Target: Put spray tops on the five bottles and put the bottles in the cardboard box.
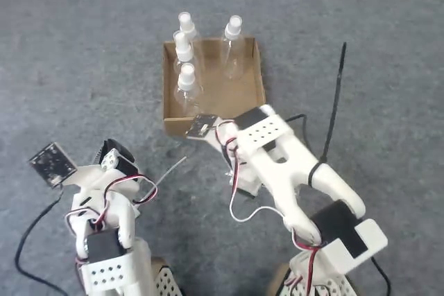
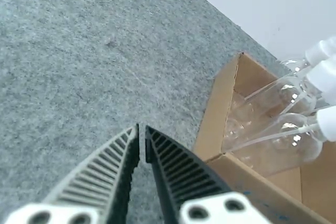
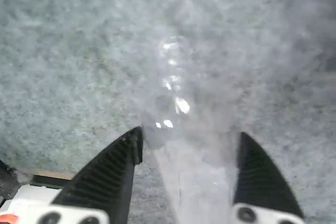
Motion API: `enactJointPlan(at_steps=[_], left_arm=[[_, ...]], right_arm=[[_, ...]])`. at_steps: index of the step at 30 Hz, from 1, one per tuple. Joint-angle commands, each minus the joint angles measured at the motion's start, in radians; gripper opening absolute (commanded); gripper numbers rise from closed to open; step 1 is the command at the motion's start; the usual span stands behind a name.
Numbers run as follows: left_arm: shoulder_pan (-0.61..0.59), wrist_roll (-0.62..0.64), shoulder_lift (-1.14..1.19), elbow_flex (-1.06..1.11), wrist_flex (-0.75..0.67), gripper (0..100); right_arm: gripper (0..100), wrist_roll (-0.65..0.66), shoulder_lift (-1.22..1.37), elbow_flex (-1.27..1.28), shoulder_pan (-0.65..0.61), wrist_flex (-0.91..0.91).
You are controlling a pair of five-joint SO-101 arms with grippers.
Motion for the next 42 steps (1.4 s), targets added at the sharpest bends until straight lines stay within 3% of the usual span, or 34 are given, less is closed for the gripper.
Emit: enactJointPlan(at_steps=[1, 6, 11, 27, 33, 42], left_arm=[[-0.005, -0.008, -0.014, -0.010, -0.026, 1], [-0.005, -0.008, -0.014, -0.010, -0.026, 1], [-0.005, -0.008, -0.014, -0.010, -0.026, 1], [-0.005, -0.008, -0.014, -0.010, -0.025, 1], [-0.005, -0.008, -0.014, -0.010, -0.025, 1], [-0.005, -0.008, -0.014, -0.010, -0.023, 1]], right_arm=[[26.2, 0.049, -0.065, -0.049, -0.038, 0.018], [21.0, 0.189, -0.065, -0.003, -0.065, 0.010], [17.0, 0.193, -0.065, 0.003, -0.058, 0.010], [17.4, 0.195, -0.065, 0.098, -0.058, 0.008], [23.9, 0.195, -0.065, 0.103, -0.058, 0.013], [18.4, 0.195, -0.065, 0.103, -0.058, 0.013]])
